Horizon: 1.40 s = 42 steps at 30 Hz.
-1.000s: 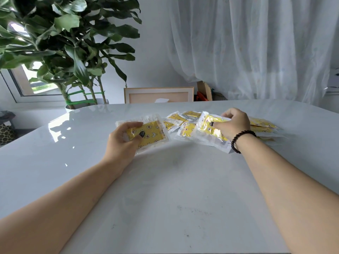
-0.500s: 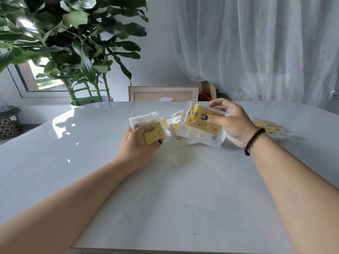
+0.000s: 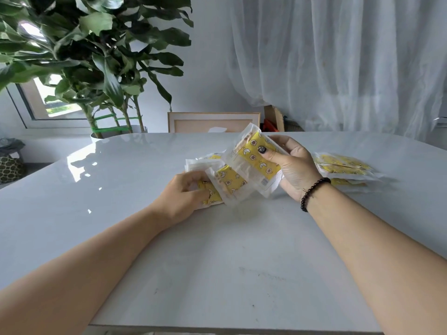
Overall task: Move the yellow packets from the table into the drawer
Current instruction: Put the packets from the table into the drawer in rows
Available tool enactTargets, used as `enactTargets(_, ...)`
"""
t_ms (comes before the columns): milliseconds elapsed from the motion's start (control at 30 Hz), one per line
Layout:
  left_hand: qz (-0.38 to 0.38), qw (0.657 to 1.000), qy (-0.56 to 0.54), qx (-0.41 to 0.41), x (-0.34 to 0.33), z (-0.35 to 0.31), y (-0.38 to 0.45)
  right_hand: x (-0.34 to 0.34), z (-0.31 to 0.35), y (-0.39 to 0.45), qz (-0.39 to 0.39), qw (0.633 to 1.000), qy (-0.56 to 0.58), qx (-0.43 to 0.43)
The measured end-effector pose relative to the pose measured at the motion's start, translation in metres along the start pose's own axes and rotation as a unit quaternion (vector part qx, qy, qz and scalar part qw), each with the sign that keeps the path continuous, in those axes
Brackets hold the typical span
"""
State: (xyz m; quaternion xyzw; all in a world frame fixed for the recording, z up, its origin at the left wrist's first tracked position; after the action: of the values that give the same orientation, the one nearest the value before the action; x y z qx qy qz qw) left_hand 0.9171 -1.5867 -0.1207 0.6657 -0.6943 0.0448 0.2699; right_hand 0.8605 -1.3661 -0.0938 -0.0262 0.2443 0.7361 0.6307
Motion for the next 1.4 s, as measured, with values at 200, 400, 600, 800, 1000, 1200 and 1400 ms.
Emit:
enactTargets(200, -0.035, 0.999, 0.011, -0.010, 0.002, 0.014, 0.007, -0.011, -0.002, -0.006, -0.013, 0.998, -0.057, 0.026)
enactTargets(400, -0.126, 0.990, 0.042, -0.053, 0.004, 0.012, 0.009, -0.013, 0.009, -0.008, 0.072, 0.924, -0.354, 0.127)
enactTargets(600, -0.053, 0.993, 0.068, -0.078, 0.002, 0.013, 0.005, -0.021, -0.006, -0.012, 0.098, 0.877, -0.448, 0.145)
enactTargets(800, -0.075, 0.976, 0.184, -0.091, 0.000, 0.015, 0.010, -0.020, -0.005, -0.011, 0.157, 0.875, -0.455, 0.055)
enactTargets(1000, -0.069, 0.980, 0.144, -0.116, 0.003, 0.018, 0.010, -0.016, -0.005, -0.011, 0.146, 0.892, -0.427, -0.003)
enactTargets(1200, -0.052, 0.990, 0.065, -0.112, 0.000, 0.009, 0.002, -0.013, 0.010, -0.009, 0.023, 0.958, -0.285, 0.037)
enactTargets(1400, -0.029, 0.995, 0.013, -0.096, -0.001, 0.005, 0.000, -0.036, 0.010, -0.019, 0.087, 0.914, -0.372, 0.135)
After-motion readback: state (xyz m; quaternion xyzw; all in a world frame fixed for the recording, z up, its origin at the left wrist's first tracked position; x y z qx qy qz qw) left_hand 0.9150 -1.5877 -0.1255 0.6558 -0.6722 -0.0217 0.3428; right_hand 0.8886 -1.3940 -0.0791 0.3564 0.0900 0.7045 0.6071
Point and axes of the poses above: each hand's wrist, its own y-axis towards the middle knuckle, its own x-axis out of the back of the hand, z = x × y, the point moved 1 cm from there along y, towards the middle knuckle
